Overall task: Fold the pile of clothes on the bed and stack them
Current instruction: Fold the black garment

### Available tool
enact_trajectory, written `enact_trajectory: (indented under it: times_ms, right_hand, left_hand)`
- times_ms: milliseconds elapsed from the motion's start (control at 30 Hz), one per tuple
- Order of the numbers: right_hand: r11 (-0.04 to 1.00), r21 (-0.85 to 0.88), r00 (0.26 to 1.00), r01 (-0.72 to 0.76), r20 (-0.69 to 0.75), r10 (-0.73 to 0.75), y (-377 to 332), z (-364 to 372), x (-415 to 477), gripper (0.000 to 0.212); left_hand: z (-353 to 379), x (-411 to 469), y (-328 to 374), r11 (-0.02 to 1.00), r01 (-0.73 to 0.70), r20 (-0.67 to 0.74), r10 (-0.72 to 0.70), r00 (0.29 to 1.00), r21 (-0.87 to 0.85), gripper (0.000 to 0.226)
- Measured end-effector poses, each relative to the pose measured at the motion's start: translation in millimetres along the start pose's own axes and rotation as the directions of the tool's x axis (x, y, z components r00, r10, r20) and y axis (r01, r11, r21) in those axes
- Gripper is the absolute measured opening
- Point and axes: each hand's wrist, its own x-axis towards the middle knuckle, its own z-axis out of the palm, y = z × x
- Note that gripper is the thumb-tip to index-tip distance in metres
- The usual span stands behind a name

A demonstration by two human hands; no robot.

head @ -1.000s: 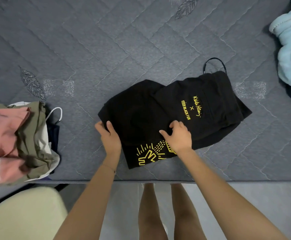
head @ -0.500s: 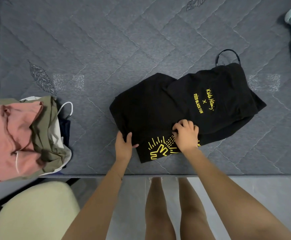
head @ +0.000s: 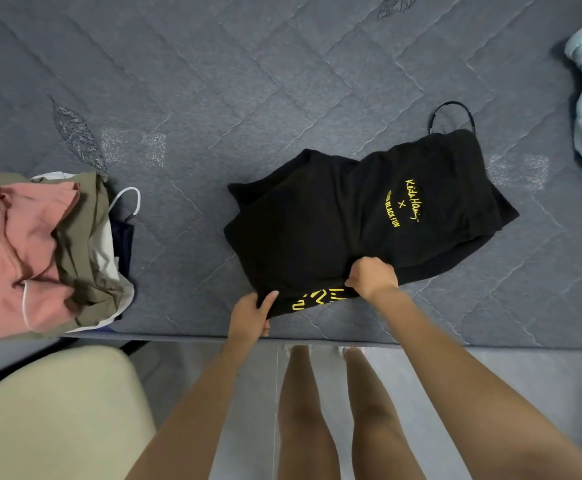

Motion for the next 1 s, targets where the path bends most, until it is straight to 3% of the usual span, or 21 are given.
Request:
enact_trajectory:
  times_ms: [67, 133, 200, 267, 367, 500, 700, 833, 1000]
  right_hand:
    - [0.997, 0.055, 0.996, 0.051, -0.079, -0.047, 2.2, 2.0, -0.8, 0.024]
    - [0.981, 0.128, 0.967, 0.144, -0.228, -0.112, 3.9, 4.3, -4.8, 0.039]
    - [0.965, 0.144, 0.925, 0.219, -0.345, -0.159, 3.4, 4.4, -8.1, 0.056]
    - [0.962, 0.135, 0.905, 0.237, -0.391, -0.168, 2.4, 2.3, -7.0, 0.067]
    - [0.972, 0.124, 0.912, 0.199, -0.387, -0.137, 5.7, -4.2, -1.7, 0.077]
    - [0.979, 0.13, 0.905, 0.16, -0.416, -0.092, 22.8, -16.2, 4.7, 0.082]
    - [0.979, 0.196, 0.882, 0.054, -0.469, 0.045, 71.5, -43.5, 23.9, 0.091]
    - [0.954, 0.298, 0.854, -0.004, -0.496, 0.158, 111.7, -65.0, 42.0, 0.094]
    - [0.918, 0.377, 0.87, -0.12, -0.406, 0.28, 151.9, -85.9, 61.8, 0.1]
  left_hand:
    - [0.1, -4.9, 1.2, 0.982, -0.001, -0.047, 0.01, 0.999, 0.187, 0.039]
    - [-2.0, -7.4, 7.3, 0.958, -0.039, -0.198, 0.098, 0.975, 0.283, 0.037]
    - [-4.7, -7.7, 19.6, 0.94, -0.137, -0.336, 0.244, 0.91, 0.313, 0.048]
    - [-5.4, -4.4, 36.8, 0.869, -0.226, -0.362, 0.402, 0.841, 0.44, 0.061]
    - [-1.2, 4.7, 64.2, 0.704, -0.305, -0.234, 0.558, 0.796, 0.642, 0.07]
    - [16.2, 17.2, 94.0, 0.542, -0.364, -0.055, 0.608, 0.792, 0.758, 0.078]
    - [56.9, 29.6, 126.7, 0.445, -0.363, 0.03, 0.599, 0.8, 0.819, 0.081]
    - [86.1, 35.2, 145.7, 0.432, -0.394, 0.075, 0.592, 0.802, 0.811, 0.079]
    - [117.3, 39.7, 168.1, 0.34, -0.448, 0.148, 0.637, 0.757, 0.827, 0.076]
